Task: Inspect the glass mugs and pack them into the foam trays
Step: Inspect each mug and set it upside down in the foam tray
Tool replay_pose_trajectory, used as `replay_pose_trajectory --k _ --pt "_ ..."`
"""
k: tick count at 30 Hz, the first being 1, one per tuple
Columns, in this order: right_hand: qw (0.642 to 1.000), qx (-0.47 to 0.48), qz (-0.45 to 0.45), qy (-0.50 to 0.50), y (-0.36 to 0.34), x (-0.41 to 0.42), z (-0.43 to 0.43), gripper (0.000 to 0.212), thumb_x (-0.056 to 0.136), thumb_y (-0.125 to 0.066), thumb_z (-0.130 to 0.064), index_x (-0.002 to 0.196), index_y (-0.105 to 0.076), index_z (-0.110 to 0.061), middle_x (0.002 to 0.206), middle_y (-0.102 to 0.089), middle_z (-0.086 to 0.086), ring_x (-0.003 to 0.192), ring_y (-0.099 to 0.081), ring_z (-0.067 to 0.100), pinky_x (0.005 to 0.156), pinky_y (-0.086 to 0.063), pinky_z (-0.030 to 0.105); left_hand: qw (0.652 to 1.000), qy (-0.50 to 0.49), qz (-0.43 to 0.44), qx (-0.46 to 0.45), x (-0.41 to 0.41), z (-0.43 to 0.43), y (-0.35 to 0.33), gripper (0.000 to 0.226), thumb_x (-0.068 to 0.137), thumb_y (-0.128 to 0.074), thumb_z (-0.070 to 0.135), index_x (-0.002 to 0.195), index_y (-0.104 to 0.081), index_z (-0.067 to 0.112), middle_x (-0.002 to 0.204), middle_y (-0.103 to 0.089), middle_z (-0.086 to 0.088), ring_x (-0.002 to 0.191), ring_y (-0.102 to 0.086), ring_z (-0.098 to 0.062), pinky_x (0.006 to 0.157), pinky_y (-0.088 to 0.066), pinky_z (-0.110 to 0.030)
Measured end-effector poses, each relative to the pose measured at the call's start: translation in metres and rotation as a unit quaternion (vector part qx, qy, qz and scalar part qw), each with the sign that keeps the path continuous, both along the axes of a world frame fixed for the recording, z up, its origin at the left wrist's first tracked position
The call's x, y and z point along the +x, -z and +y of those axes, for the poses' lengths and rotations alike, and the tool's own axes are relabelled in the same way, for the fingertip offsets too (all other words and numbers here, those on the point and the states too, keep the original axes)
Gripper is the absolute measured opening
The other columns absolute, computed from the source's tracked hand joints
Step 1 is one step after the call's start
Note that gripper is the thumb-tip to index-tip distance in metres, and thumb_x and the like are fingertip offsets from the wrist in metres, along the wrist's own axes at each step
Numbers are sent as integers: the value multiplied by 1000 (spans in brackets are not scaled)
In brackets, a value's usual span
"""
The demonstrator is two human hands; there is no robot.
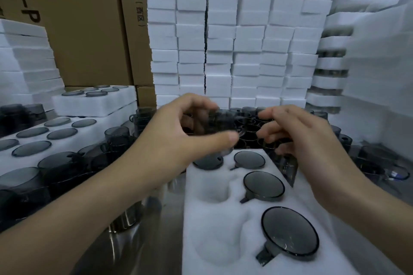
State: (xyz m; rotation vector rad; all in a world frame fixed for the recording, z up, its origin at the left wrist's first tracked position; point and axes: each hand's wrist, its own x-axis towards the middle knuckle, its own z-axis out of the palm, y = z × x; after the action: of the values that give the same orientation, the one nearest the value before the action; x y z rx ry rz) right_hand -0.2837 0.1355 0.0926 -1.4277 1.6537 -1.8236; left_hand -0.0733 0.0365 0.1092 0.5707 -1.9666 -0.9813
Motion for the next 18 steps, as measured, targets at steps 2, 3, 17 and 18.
replay_pose_trajectory --k 2,3,17,18 --pt "995 35 88 17 9 -11 -3 17 100 -64 -48 98 -77 -37 99 -77 -13 89 -68 -3 80 -46 26 995 -30 -92 -33 0 -4 4 62 57 -96 60 104 -63 36 93 -71 24 68 -61 -1 63 -50 -20" --pt "990 60 129 14 15 -14 -5 15 98 -64 -48 100 -75 -38 103 -75 -19 97 -67 -6 84 -46 24 991 -31 -123 -37 0 -6 6 66 53 -93 65 102 -59 36 97 -71 21 69 -58 -1 66 -52 -28" --pt "951 152 267 -26 26 -21 -10 17 97 -66 -40 112 -72 -45 112 -68 -27 109 -55 -14 85 -40 2 946 101 -292 -100 11 -5 -2 65 67 -96 63 111 -57 36 100 -63 2 78 -55 -13 71 -50 -33" --pt "951 151 268 -26 26 -21 -10 16 98 -66 -39 112 -72 -45 112 -68 -27 109 -55 -14 85 -40 2 945 109 -294 -98 11 -5 -3 63 69 -96 60 113 -58 36 101 -65 4 83 -60 -15 75 -53 -34"
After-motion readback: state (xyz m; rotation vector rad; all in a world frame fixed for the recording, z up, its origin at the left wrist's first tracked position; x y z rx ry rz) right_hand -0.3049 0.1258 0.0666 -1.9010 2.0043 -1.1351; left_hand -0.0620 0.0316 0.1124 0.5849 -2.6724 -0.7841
